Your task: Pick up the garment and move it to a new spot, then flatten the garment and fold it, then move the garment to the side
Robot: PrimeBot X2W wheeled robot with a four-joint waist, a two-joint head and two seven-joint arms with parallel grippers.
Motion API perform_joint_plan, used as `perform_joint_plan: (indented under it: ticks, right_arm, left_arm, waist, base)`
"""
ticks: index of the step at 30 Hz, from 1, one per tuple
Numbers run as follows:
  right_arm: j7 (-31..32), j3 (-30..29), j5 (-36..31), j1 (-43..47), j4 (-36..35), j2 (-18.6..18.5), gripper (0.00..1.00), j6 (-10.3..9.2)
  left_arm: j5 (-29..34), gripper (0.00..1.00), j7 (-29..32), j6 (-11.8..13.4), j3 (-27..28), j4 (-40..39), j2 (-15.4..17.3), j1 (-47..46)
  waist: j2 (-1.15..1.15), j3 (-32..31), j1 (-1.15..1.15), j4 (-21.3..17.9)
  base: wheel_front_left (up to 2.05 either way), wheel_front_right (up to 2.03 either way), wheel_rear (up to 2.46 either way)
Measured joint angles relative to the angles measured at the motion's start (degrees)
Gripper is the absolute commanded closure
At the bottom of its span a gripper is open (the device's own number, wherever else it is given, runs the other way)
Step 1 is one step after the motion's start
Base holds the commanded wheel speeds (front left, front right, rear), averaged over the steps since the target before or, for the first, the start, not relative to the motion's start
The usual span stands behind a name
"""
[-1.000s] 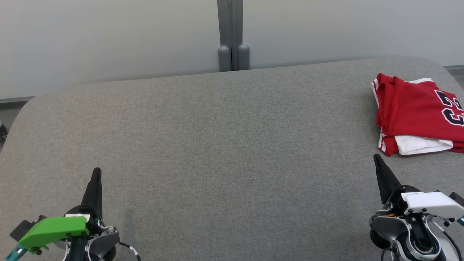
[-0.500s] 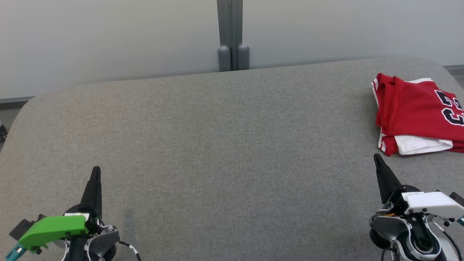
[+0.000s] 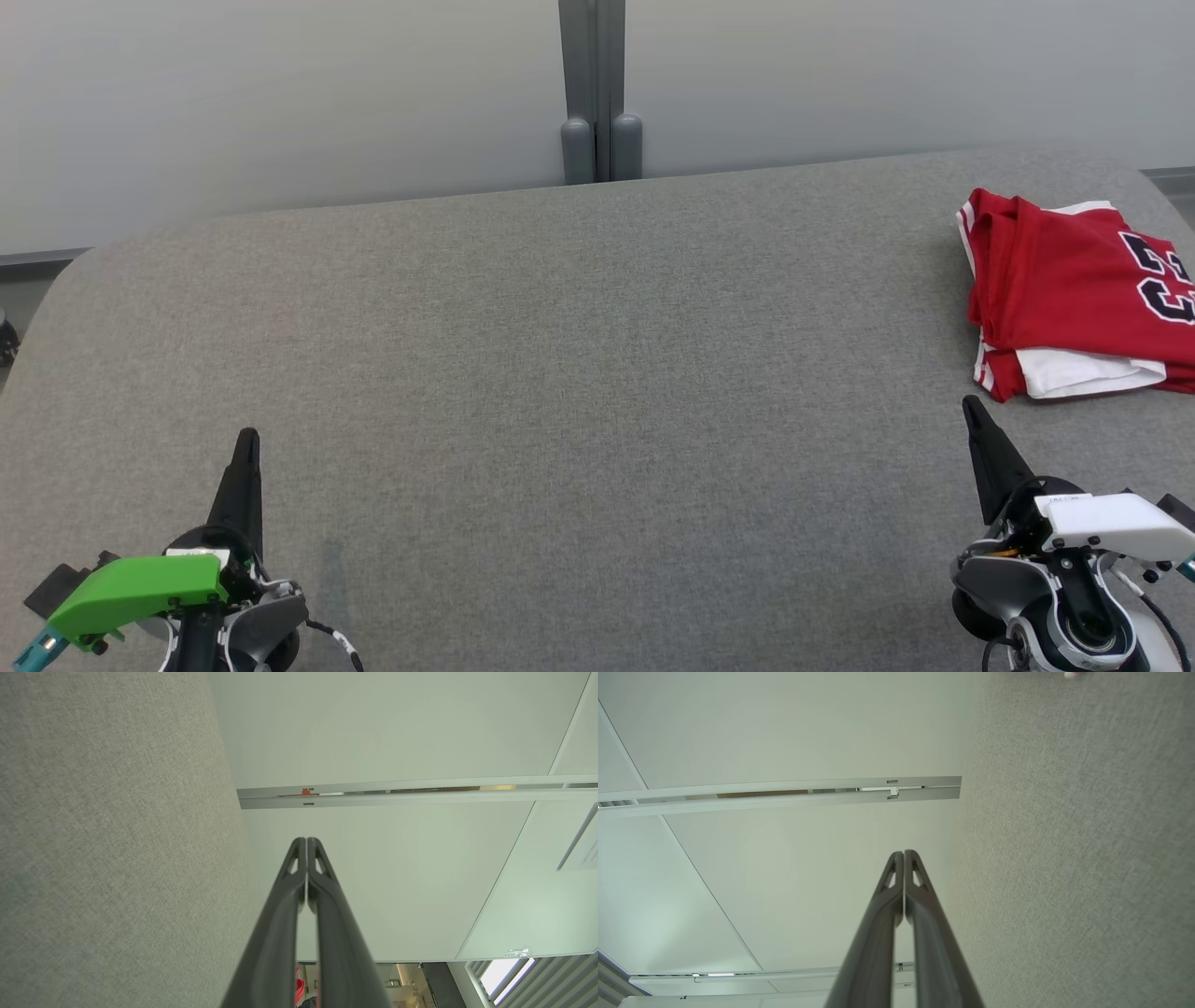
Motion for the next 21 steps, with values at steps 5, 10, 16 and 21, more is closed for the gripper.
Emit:
perform_joint_plan:
  ticks: [5, 10, 16, 21]
  right_arm:
    - [0.02, 0.0, 0.0, -0.01, 0.0, 0.0, 1.0, 0.0]
    - [0.02, -0.01, 0.0, -0.01, 0.0, 0.0, 1.0, 0.0]
    - [0.02, -0.02, 0.0, -0.01, 0.0, 0.0, 1.0, 0.0]
    - [0.02, -0.02, 0.0, -0.01, 0.0, 0.0, 1.0, 0.0]
  left_arm:
    - [0.0, 1.0, 0.0, 0.0, 0.0, 0.0, 0.0, 0.0]
    - [0.0, 1.0, 0.0, 0.0, 0.0, 0.0, 0.0, 0.0]
    - [0.0, 1.0, 0.0, 0.0, 0.0, -0.01, 0.0, 0.0]
    - [0.0, 1.0, 0.0, 0.0, 0.0, -0.01, 0.0, 0.0]
  waist:
    - [0.0, 0.0, 0.0, 0.0]
    - [0.0, 0.0, 0.0, 0.0]
    - [0.0, 0.0, 0.0, 0.0]
    - [0.0, 0.0, 0.0, 0.0]
  base:
    - [0.0, 0.0, 0.0]
    - [0.0, 0.0, 0.0]
    - [0.0, 0.0, 0.0]
    - [0.0, 0.0, 0.0]
